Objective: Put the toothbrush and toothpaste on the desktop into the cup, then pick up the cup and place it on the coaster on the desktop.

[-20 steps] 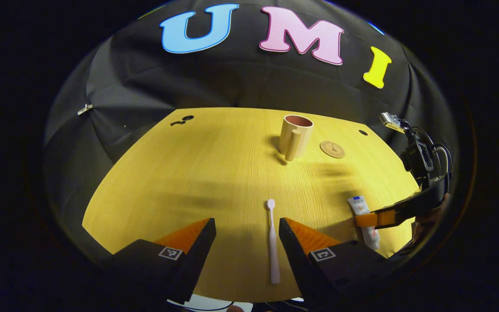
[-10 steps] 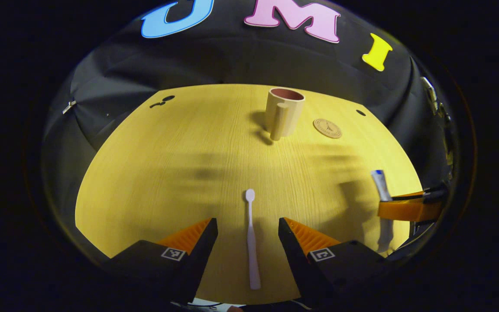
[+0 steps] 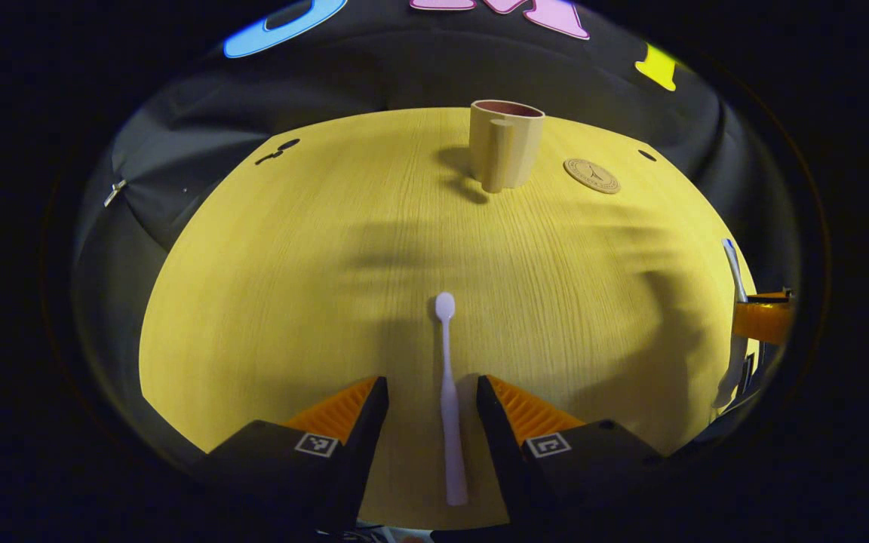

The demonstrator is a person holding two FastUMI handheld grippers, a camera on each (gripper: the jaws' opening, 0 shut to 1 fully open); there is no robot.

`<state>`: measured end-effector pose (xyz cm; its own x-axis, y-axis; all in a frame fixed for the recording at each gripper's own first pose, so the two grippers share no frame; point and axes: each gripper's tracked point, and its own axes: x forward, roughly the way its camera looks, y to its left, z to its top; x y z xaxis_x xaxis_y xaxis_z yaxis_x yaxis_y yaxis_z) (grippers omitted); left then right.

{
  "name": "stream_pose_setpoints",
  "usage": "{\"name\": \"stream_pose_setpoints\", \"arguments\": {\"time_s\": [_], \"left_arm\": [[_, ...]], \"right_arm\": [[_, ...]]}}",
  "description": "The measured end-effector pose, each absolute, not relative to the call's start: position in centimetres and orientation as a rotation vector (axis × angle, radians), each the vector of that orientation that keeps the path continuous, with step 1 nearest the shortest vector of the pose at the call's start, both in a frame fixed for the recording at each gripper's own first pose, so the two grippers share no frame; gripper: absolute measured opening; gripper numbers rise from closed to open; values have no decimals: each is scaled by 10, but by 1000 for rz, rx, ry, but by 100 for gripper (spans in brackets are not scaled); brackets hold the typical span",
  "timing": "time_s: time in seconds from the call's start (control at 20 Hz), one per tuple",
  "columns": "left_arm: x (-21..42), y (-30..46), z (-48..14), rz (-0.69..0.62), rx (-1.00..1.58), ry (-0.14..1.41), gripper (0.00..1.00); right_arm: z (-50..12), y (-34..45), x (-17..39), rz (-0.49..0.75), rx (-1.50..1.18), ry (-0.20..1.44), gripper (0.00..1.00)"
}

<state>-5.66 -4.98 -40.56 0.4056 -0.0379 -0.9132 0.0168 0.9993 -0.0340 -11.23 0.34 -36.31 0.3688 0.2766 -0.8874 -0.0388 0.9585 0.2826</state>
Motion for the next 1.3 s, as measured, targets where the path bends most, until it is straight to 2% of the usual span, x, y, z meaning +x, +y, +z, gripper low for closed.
{"name": "stream_pose_setpoints", "arguments": {"time_s": [0.1, 0.15, 0.2, 0.25, 0.35, 0.55, 0.8, 0.85, 0.9, 0.95, 1.1, 1.3], "left_arm": [[-56, -53, -407, -45, -21, 1169, 63], [-54, -53, -407, -44, -11, 1175, 46], [-54, -55, -407, -42, -8, 1188, 36], [-53, -55, -407, -44, -3, 1203, 36], [-51, -55, -407, -49, 12, 1219, 16], [-48, -56, -406, -54, -18, 1200, 8], [-43, -57, -395, -89, -87, 1095, 6], [-40, -57, -389, -91, -106, 1056, 7], [-34, -58, -377, -92, -126, 1006, 6], [-27, -60, -365, -96, -147, 956, 6], [-8, -61, -333, -105, -204, 822, 6], [4, -59, -318, -79, -262, 704, 6]], "right_arm": [[-364, -3, -111, 204, 237, 1177, 36], [-364, -7, -110, 204, 244, 1175, 36], [-365, -12, -108, 203, 253, 1172, 36], [-364, -17, -105, 200, 264, 1168, 36], [-364, -23, -102, 199, 268, 1159, 36], [-362, -26, -97, 207, 265, 1138, 36], [-335, -3, -78, 284, 323, 1023, 36], [-321, 6, -61, 319, 365, 952, 36], [-310, 13, -48, 340, 397, 911, 31], [-299, 22, -31, 364, 430, 858, 36], [-258, 50, 43, 421, 476, 662, 35], [-252, 82, 129, 447, 503, 460, 35]]}}
